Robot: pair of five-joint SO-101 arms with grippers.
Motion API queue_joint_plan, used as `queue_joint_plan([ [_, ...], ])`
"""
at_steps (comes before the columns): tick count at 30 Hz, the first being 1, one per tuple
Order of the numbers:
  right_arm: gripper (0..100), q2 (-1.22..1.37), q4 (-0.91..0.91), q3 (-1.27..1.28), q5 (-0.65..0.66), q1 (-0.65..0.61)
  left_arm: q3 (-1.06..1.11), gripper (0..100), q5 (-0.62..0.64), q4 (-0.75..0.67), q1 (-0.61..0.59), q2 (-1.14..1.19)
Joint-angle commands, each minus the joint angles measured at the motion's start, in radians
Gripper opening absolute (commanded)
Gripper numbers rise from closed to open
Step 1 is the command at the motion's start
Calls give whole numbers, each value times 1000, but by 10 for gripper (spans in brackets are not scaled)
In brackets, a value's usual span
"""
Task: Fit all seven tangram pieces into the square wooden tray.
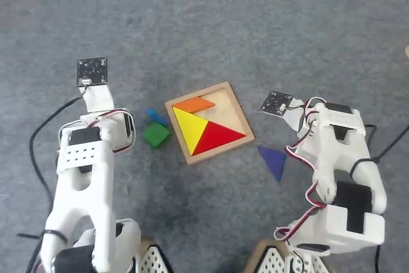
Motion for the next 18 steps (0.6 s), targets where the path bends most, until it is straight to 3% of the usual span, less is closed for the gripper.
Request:
queue_joint_plan([
  [1,163,1,5,-12,6,15,-5,134,11,-21,3,-3],
  [6,136,-5,27,-18,-106,8,-5,134,11,-21,3,-3],
  [18,113,-8,27,-81,-552,-88,-5,134,11,-21,3,-3],
])
